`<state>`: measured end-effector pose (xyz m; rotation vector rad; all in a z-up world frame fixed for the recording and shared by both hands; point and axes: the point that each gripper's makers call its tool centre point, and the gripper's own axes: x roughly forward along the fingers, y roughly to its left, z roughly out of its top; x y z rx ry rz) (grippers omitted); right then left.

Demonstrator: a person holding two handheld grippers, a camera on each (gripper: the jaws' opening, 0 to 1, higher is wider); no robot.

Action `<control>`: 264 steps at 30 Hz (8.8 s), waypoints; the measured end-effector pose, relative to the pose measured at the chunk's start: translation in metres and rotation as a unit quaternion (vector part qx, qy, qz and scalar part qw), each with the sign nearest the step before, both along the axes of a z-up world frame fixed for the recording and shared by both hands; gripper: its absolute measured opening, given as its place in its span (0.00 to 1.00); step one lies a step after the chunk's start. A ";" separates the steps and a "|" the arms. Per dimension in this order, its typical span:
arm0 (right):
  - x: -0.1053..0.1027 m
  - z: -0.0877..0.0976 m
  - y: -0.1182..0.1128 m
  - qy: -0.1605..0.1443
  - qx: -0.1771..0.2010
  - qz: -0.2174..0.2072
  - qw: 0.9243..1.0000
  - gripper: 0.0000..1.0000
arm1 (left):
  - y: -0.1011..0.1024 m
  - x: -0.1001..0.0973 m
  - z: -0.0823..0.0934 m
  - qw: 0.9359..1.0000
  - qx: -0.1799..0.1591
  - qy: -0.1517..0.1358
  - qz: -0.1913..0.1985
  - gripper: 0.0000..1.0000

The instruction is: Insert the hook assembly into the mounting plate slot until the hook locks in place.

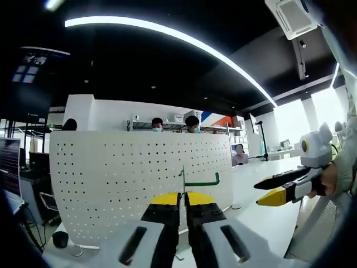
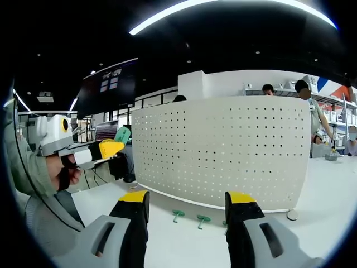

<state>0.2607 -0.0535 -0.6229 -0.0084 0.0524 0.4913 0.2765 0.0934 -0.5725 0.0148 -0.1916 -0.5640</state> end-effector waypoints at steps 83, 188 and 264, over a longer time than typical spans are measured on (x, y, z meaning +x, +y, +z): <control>-0.031 0.136 0.090 -0.050 0.113 0.164 0.979 0.15 | -0.038 -0.031 0.065 0.993 -0.020 -0.094 -0.075 0.04; 0.023 0.106 0.036 -0.055 0.058 0.037 0.996 0.01 | -0.022 -0.031 0.002 0.999 0.019 -0.021 -0.024 0.44; 0.235 0.124 0.056 -0.061 -0.012 -0.156 0.986 0.01 | -0.019 -0.027 -0.014 0.998 -0.043 0.017 -0.049 0.51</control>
